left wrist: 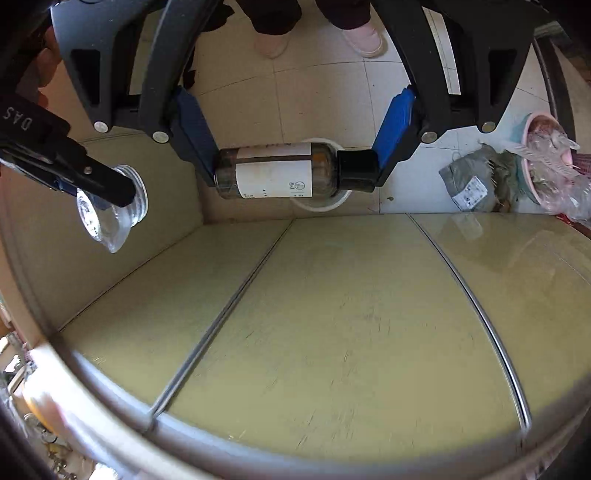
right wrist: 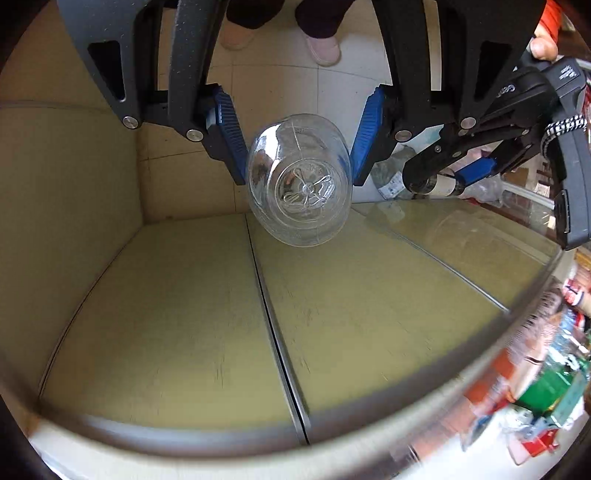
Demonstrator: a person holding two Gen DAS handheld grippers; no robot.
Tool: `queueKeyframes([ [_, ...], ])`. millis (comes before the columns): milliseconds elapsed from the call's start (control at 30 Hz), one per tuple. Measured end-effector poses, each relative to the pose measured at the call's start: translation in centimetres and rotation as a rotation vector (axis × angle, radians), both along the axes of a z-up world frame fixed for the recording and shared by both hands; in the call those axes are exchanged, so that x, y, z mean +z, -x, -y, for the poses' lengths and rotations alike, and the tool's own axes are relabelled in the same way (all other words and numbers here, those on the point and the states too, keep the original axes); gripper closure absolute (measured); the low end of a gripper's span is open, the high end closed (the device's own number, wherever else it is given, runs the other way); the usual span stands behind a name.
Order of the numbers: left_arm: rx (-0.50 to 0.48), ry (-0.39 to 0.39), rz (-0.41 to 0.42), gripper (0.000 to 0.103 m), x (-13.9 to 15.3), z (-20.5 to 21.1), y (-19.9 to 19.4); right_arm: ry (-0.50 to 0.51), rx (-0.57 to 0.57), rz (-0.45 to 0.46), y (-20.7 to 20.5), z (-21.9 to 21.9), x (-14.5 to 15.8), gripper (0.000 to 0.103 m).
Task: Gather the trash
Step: 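Carry the brown bottle and clear cup down toward the floor bin with both tools, then open both tools over the bin, dropping the bottle and cup inside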
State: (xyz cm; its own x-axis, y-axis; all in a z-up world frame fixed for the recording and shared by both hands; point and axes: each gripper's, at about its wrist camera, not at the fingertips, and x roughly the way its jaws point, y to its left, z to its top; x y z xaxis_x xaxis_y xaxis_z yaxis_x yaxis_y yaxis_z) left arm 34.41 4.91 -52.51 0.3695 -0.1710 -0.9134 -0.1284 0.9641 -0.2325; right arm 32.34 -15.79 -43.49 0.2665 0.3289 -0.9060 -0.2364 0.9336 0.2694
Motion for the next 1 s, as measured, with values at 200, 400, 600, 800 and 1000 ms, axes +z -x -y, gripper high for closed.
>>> queueKeyframes([
  [200, 0.036, -0.002, -0.031, 0.024, -8.9, -3.2, 0.0, 0.006, 0.041, -0.071, -1.4, -2.7, -10.9, 0.051],
  [400, 0.06, -0.013, -0.068, 0.024, -15.5, -5.1, -0.1, 0.011, 0.105, -0.099, -2.6, -4.8, -17.6, 0.051],
  [600, 0.057, 0.008, -0.104, 0.024, -19.3, -5.4, -0.8, 0.026, 0.125, -0.12, -3.0, -5.4, -20.2, 0.05],
  [800, 0.011, 0.041, -0.137, 0.024, -21.0, -3.6, -2.0, 0.007, 0.103, -0.117, -3.7, -3.6, -19.9, 0.05],
  [1000, -0.052, 0.034, -0.128, 0.024, -21.0, -0.3, -3.7, 0.012, 0.068, -0.102, -4.4, -2.2, -18.2, 0.05],
])
